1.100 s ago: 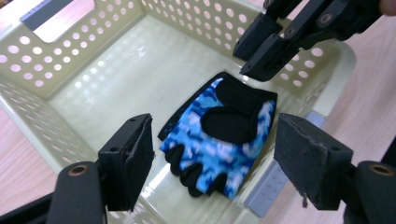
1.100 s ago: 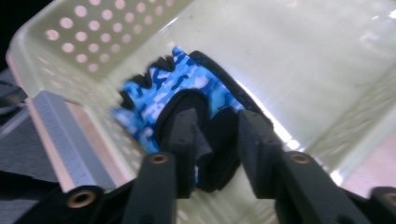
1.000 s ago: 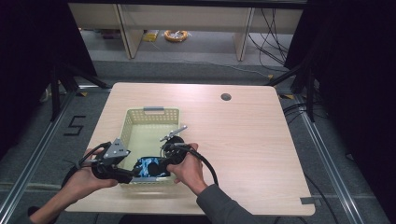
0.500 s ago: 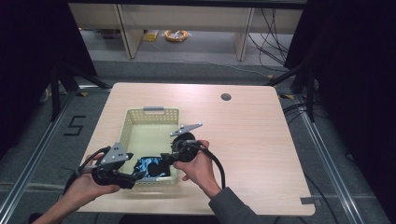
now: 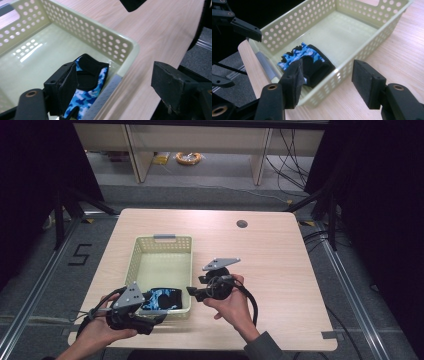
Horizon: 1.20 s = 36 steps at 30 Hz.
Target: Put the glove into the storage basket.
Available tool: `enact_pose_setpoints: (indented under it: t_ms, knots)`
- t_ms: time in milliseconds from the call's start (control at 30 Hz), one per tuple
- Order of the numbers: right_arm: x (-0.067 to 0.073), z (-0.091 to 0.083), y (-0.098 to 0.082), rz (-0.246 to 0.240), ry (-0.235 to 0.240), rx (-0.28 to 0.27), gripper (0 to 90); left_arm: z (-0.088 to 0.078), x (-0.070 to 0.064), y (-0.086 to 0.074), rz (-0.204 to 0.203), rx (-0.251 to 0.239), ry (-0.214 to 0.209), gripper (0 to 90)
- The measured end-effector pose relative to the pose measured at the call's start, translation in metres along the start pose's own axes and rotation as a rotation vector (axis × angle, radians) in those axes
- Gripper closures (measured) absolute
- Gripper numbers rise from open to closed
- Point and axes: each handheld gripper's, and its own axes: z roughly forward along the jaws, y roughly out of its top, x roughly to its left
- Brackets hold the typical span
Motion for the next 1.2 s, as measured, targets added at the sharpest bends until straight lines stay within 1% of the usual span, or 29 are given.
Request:
enact_pose_setpoints:
  t_ms: [33, 67, 100, 133, 167, 200, 233, 267, 300, 333, 367, 400, 433, 467, 500, 533, 567, 600, 667, 700, 800, 833, 933, 967, 1033, 1100, 1133, 1167, 1200]
  knots:
    - [-0.001, -0.002, -0.002, 0.008, 0.006, -0.007, 42.9, 0.001, -0.002, 0.0, 0.004, -0.004, -0.003, 20.4]
    - [-0.003, -0.004, -0.004, -0.01, 0.0, -0.015, 42.1, 0.001, -0.004, 0.001, 0.004, -0.008, -0.01, 20.3]
    - [-0.003, -0.007, -0.006, 0.0, -0.002, -0.017, 41.2, 0.002, -0.006, 0.001, 0.016, -0.007, -0.017, 20.2]
    - [-0.003, -0.007, -0.006, 0.0, -0.002, -0.017, 41.2, 0.002, -0.006, 0.001, 0.016, -0.007, -0.017, 20.2]
    - [-0.006, -0.01, -0.009, -0.012, 0.005, -0.039, 39.6, 0.003, -0.01, 0.001, 0.005, -0.015, -0.033, 20.1]
    - [-0.005, -0.013, -0.011, 0.014, 0.006, -0.037, 39.1, 0.005, -0.013, 0.001, -0.01, -0.038, -0.046, 19.5]
    - [-0.006, -0.014, -0.012, 0.006, 0.004, -0.043, 38.4, 0.006, -0.015, 0.0, -0.013, -0.038, -0.06, 19.0]
    - [-0.006, -0.016, -0.014, 0.011, 0.007, -0.046, 37.9, 0.006, -0.016, 0.0, 0.007, -0.028, -0.073, 18.8]
    - [-0.006, -0.018, -0.015, 0.016, 0.007, -0.052, 37.5, 0.009, -0.019, -0.001, -0.008, -0.043, -0.074, 18.7]
    - [-0.007, -0.02, -0.017, -0.001, 0.002, -0.059, 36.8, 0.01, -0.02, -0.001, -0.004, -0.045, -0.075, 18.4]
    - [-0.007, -0.02, -0.017, -0.001, 0.002, -0.059, 36.8, 0.01, -0.02, -0.001, -0.004, -0.045, -0.075, 18.0]
    - [-0.007, -0.024, -0.019, -0.004, -0.011, -0.059, 35.9, 0.011, -0.023, -0.001, -0.017, -0.048, -0.083, 17.5]
    - [-0.008, -0.024, -0.02, -0.015, -0.001, -0.072, 35.8, 0.015, -0.026, -0.003, -0.026, -0.059, -0.083, 17.0]
    - [-0.008, -0.024, -0.02, -0.015, -0.001, -0.072, 35.8, 0.015, -0.026, -0.003, -0.026, -0.059, -0.083, 16.9]
    - [-0.009, -0.028, -0.024, 0.003, -0.007, -0.076, 35.5, 0.016, -0.028, -0.004, -0.023, -0.064, -0.089, 16.7]
    - [-0.011, -0.028, -0.025, -0.014, -0.002, -0.083, 35.3, 0.017, -0.029, -0.004, -0.022, -0.065, -0.094, 16.6]
    - [-0.011, -0.029, -0.026, -0.016, -0.005, -0.085, 35.0, 0.019, -0.032, -0.006, -0.018, -0.072, -0.1, 16.6]
    - [-0.01, -0.031, -0.028, -0.001, -0.014, -0.077, 34.6, 0.019, -0.033, -0.006, -0.014, -0.069, -0.098, 16.3]
    - [-0.011, -0.031, -0.029, -0.003, -0.006, -0.081, 34.1, 0.02, -0.034, -0.007, -0.013, -0.071, -0.106, 16.3]
    - [-0.01, -0.032, -0.032, -0.023, -0.024, -0.081, 34.0, 0.022, -0.036, -0.009, -0.021, -0.066, -0.114, 16.3]
    - [-0.009, -0.034, -0.037, -0.017, -0.021, -0.081, 33.9, 0.026, -0.038, -0.011, -0.018, -0.062, -0.12, 16.3]
    - [-0.008, -0.035, -0.041, -0.019, -0.024, -0.081, 33.9, 0.029, -0.04, -0.013, -0.035, -0.065, -0.129, 16.4]
    - [-0.008, -0.034, -0.045, -0.024, -0.016, -0.09, 33.9, 0.031, -0.042, -0.014, -0.031, -0.059, -0.133, 16.4]
    - [-0.007, -0.035, -0.048, -0.023, -0.024, -0.09, 33.8, 0.033, -0.043, -0.016, -0.009, -0.056, -0.127, 16.4]
    - [-0.008, -0.036, -0.05, -0.027, -0.015, -0.099, 33.7, 0.035, -0.044, -0.016, -0.001, -0.055, -0.13, 16.4]
    - [-0.008, -0.036, -0.052, -0.024, -0.018, -0.105, 33.7, 0.036, -0.045, -0.017, -0.006, -0.058, -0.139, 16.4]
    - [-0.008, -0.037, -0.055, -0.024, -0.019, -0.095, 33.6, 0.037, -0.046, -0.018, -0.002, -0.058, -0.134, 16.4]
    - [-0.01, -0.037, -0.056, -0.057, -0.026, -0.096, 33.6, 0.038, -0.046, -0.019, 0.008, -0.061, -0.137, 16.4]
    - [-0.009, -0.038, -0.058, -0.034, -0.031, -0.092, 33.6, 0.038, -0.048, -0.02, 0.002, -0.054, -0.129, 16.5]
